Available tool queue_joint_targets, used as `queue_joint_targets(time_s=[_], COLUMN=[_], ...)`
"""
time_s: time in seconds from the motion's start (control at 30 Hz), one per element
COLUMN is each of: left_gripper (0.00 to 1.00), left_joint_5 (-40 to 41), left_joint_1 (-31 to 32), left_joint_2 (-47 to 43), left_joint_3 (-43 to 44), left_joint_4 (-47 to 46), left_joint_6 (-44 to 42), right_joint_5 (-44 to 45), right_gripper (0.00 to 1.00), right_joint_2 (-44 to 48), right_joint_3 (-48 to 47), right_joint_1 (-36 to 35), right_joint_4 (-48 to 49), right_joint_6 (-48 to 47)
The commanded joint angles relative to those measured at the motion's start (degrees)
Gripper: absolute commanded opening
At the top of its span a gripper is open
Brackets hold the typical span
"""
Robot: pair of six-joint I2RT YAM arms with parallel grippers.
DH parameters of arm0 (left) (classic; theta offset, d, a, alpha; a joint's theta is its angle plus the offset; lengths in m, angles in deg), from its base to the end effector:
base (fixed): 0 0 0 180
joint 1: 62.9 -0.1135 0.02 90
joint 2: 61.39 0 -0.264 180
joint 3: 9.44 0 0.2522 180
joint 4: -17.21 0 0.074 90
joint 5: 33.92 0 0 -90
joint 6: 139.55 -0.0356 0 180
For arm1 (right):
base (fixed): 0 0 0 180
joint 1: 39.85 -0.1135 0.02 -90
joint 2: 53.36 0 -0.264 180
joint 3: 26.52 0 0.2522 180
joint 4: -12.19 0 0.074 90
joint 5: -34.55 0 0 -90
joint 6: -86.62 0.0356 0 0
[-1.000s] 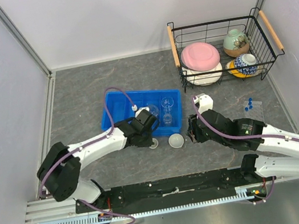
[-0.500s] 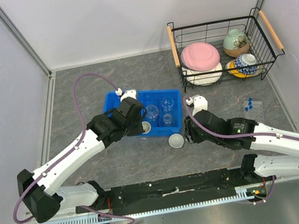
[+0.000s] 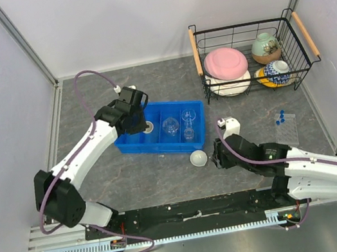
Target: Organize the chemistry lab equipment
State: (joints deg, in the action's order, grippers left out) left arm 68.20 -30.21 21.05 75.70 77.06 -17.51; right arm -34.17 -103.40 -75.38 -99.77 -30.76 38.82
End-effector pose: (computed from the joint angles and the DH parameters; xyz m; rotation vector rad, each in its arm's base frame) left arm 0.2533 -0.1537 0.2957 -0.0651 2.5428 -0.1732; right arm 0.1012 0.1489 0.2360 -0.1750 2.3197 0.4894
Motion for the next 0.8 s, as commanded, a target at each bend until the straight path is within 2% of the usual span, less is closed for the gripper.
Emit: queue_joint_targets(time_s=[0.0, 0.33, 0.77], left_gripper=[0.02, 0.02, 0.02], left_joint_5=[-2.7, -3.9, -5.4], left_joint_1=[-1.6, -6.1, -8.5], left_joint_2=[3.8, 11.4, 20.9], left_joint_3=[4.0, 7.6, 10.6], left_joint_4=[-3.7, -6.2, -10.1], left_joint_6=[-2.5, -1.9, -1.9], right_joint_5=[1.0, 0.6, -0.4], right_gripper=[0.45, 0.45, 0.48], right_joint_2=[4.1, 5.5, -1.8], right_joint_3=[5.4, 13.5, 18.0], right_joint_1=[-0.4, -0.5, -0.6], right_joint_4=[6.0, 13.5, 30.2], right_joint_6=[6.9, 11.3, 10.8])
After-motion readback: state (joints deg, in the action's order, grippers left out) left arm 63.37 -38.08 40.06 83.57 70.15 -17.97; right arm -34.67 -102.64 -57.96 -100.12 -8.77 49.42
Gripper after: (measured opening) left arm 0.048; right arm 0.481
